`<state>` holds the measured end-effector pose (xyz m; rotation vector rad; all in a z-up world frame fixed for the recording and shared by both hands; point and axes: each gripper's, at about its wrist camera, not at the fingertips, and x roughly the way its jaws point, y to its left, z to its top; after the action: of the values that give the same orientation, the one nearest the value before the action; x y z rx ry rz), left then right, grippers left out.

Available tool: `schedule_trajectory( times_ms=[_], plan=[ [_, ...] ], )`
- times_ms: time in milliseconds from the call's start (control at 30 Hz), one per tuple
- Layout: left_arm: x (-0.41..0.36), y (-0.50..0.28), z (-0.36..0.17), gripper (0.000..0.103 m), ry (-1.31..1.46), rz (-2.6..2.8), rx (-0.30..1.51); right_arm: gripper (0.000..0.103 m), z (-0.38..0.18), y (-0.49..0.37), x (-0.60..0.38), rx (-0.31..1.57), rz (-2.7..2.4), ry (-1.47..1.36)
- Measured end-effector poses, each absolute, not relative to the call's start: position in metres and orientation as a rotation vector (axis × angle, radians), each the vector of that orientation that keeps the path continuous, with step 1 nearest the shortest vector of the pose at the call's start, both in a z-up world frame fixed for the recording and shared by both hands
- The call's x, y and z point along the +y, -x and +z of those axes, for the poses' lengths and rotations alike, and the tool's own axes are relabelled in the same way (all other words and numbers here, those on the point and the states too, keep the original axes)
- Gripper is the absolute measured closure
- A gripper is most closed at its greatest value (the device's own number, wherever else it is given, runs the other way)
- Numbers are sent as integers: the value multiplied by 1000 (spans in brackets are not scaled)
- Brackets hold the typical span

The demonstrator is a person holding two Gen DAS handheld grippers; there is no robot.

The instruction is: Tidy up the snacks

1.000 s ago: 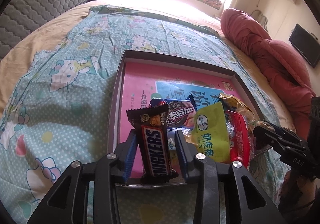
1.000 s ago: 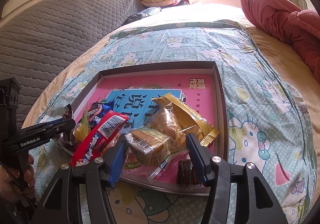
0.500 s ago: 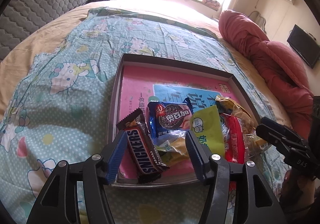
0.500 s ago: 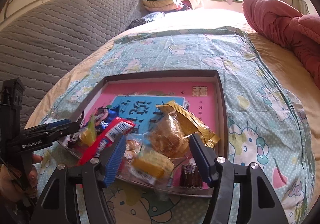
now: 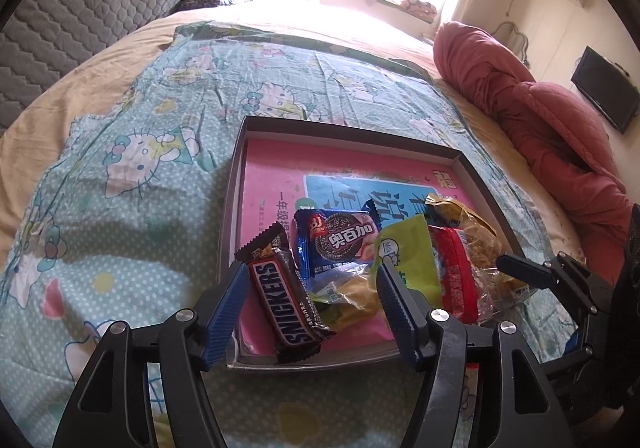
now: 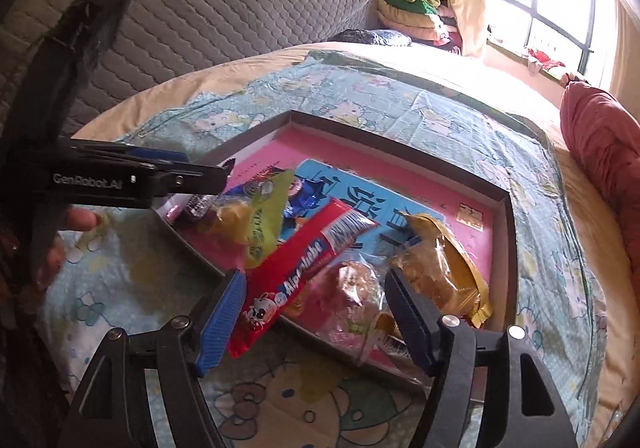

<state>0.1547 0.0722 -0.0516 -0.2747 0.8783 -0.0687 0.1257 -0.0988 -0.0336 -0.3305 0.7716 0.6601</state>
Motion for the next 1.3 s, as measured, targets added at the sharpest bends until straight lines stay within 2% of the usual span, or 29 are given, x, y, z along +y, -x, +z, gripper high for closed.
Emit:
schedule_trajectory(
  times_ms=[133,733,1000,1033,1067,1300],
  plan=[
    [72,-155,-51,35,270,-68,876,25,-36,-136,-105,769,624,311],
    [72,-151,-42,35,248,-54,854,24,-56,-156,-107,789,487,399],
    [70,-147,-40,34,241,-51,858,24,-47,-156,-116,776,501,336],
    [70,-146,-39,32,240,-53,859,24,-45,-156,-118,774,510,323],
    [70,-146,-39,22,240,-53,859,24,-44,-156,-118,773,509,317],
    [65,-148,-41,21,231,-69,865,24,-43,-161,-122,788,499,275]
  ],
)
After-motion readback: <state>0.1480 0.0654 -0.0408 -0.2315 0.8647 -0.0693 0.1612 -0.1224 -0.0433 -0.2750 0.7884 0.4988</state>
